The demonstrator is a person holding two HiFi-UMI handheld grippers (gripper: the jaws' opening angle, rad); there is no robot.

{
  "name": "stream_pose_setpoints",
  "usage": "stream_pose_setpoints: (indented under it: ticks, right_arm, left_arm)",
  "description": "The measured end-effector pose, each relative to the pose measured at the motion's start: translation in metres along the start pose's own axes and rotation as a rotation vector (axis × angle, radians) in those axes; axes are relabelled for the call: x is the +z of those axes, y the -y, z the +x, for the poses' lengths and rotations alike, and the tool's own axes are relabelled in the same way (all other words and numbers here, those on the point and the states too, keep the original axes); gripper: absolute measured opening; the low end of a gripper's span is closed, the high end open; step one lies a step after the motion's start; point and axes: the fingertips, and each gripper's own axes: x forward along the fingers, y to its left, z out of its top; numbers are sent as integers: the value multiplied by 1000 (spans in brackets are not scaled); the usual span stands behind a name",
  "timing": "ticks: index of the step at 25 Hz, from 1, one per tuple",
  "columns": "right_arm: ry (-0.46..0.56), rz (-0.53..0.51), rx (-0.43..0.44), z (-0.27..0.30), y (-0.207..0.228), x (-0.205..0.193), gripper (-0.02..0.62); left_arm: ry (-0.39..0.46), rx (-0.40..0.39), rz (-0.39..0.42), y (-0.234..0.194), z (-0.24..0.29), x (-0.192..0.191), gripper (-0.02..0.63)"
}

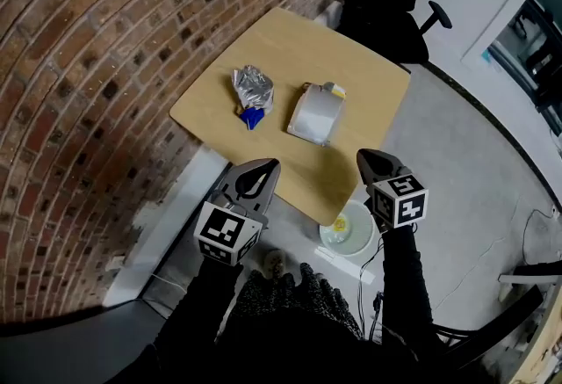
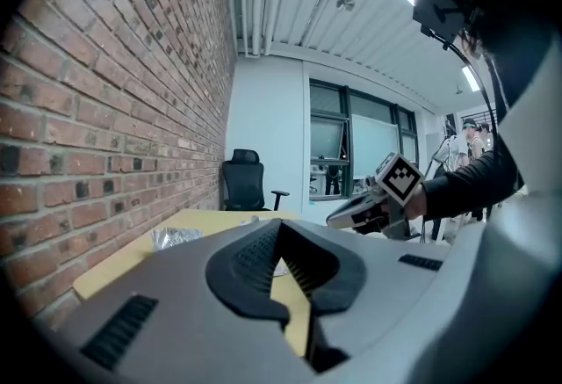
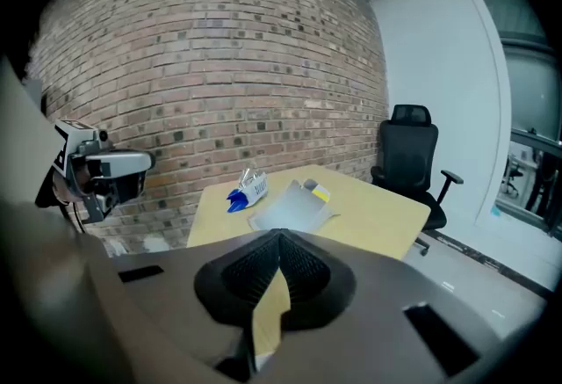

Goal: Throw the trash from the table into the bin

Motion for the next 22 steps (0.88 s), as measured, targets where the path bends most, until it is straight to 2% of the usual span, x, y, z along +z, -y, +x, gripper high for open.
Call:
stream_pose_setpoints:
  ticks: [10,16,22]
  right_arm:
    - [45,0,23,33,-22,29,12]
    - [15,-110,48,46,-12,35,15]
    - [10,-132,89,71,8,50,17]
  left_arm:
    - [14,-28,28,-36,6,15,8]
    - [12,-26,9,-43,18,13,8]
    - [10,14,5,-55,35,21,8]
